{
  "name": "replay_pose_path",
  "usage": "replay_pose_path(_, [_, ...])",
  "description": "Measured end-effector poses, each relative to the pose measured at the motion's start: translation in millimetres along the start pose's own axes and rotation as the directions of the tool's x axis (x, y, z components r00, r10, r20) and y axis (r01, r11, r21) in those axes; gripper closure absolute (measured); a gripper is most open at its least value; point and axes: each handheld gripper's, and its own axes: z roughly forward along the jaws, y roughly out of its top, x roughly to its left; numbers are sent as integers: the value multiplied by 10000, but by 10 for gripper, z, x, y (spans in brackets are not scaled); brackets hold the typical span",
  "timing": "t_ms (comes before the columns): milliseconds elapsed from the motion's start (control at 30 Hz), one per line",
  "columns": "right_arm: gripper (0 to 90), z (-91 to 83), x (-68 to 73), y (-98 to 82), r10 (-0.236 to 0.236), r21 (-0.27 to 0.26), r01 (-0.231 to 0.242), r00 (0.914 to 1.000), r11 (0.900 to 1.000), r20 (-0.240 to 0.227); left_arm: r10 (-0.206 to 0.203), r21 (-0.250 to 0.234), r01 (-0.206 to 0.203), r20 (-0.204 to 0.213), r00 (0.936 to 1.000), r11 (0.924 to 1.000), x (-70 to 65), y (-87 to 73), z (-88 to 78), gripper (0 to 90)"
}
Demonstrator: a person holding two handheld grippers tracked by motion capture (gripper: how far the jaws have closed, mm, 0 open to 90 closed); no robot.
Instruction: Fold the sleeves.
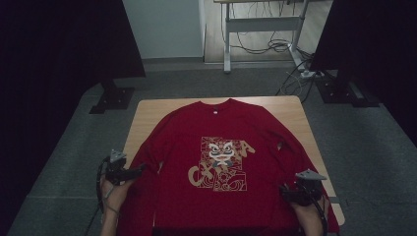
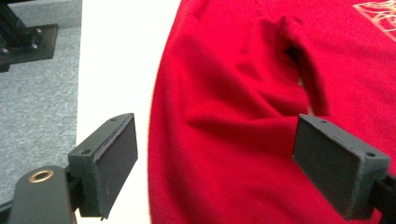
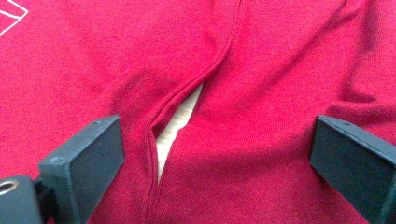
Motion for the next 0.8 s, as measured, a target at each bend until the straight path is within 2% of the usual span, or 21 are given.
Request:
replay_pose_path(300, [33,1,0,1,2,2,-2,10000,10000,-3,-342,-136,339,-259,9991,9993,196,-53,62,213])
replay_pose_path(433, [33,1,0,1,4,7,-4,10000,10000,-4,-376,-100,373,-311,9988,9993,232,-74,97,237])
replay_pose_path(500, [33,2,0,1,0,4,0,10000,10000,-4,-381,-82,379,-362,9986,9992,240,-76,104,283])
replay_pose_path(633, [33,2,0,1,1,5,-1,10000,10000,-4,-597,-113,593,-423,9973,9982,286,-92,146,313])
replay_pose_path(800, [33,2,0,1,0,5,0,10000,10000,-4,-651,10,653,-493,9967,9979,302,-110,188,356])
